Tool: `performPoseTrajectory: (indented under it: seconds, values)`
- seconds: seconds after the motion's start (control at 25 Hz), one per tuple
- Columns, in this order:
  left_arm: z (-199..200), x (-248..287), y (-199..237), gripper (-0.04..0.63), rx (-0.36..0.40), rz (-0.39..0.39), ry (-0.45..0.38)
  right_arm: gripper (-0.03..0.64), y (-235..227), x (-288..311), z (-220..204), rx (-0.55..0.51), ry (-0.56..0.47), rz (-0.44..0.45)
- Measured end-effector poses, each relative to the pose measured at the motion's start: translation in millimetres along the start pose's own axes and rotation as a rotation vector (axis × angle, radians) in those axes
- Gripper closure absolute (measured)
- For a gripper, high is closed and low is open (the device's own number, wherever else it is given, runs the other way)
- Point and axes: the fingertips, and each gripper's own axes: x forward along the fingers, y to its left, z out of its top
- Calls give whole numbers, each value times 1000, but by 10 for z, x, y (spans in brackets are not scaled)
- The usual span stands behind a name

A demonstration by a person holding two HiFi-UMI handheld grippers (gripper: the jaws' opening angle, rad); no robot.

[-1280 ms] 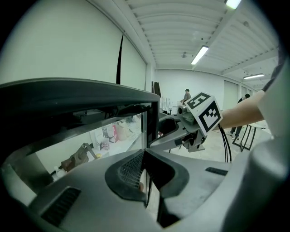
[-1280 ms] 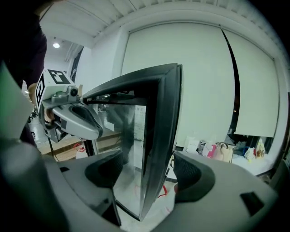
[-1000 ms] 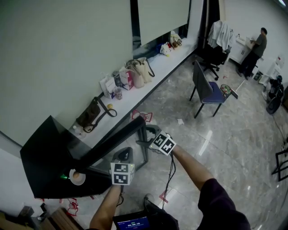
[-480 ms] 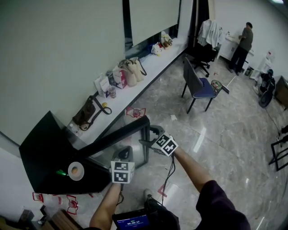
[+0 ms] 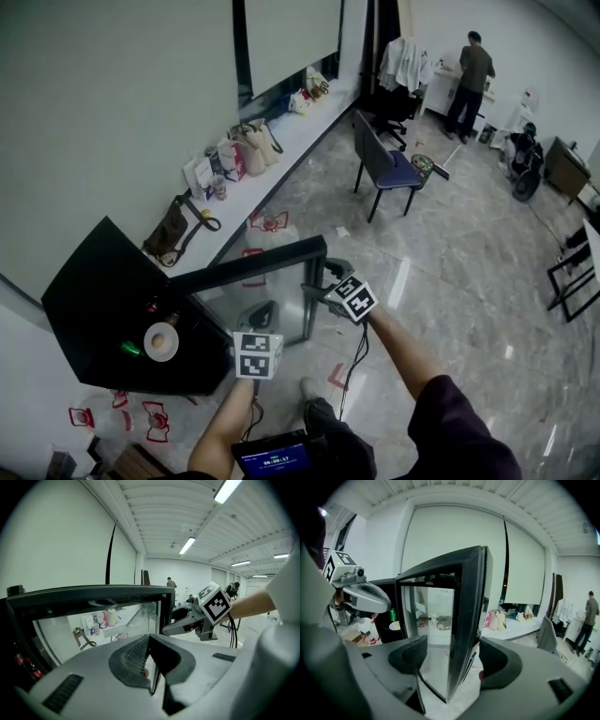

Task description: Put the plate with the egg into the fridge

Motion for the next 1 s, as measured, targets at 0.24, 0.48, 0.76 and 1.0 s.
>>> performPoseTrajectory:
  seconds: [0.24, 0.48, 0.76, 1.0]
  values:
    - [-165, -632, -224, 584, 31, -60, -20, 284, 449, -517, -181, 57, -8, -134]
    - [-470, -1000, -565, 584, 58, -131, -14, 284, 1051, -827, -392, 68, 4, -173]
    - [-621, -1339, -1024, 584, 11, -146, -30, 284, 1871, -1161, -528, 11, 14, -85]
    - [-698, -1734, -1228, 584, -51, -64, -43, 284, 2454, -1499, -526, -49, -1, 26]
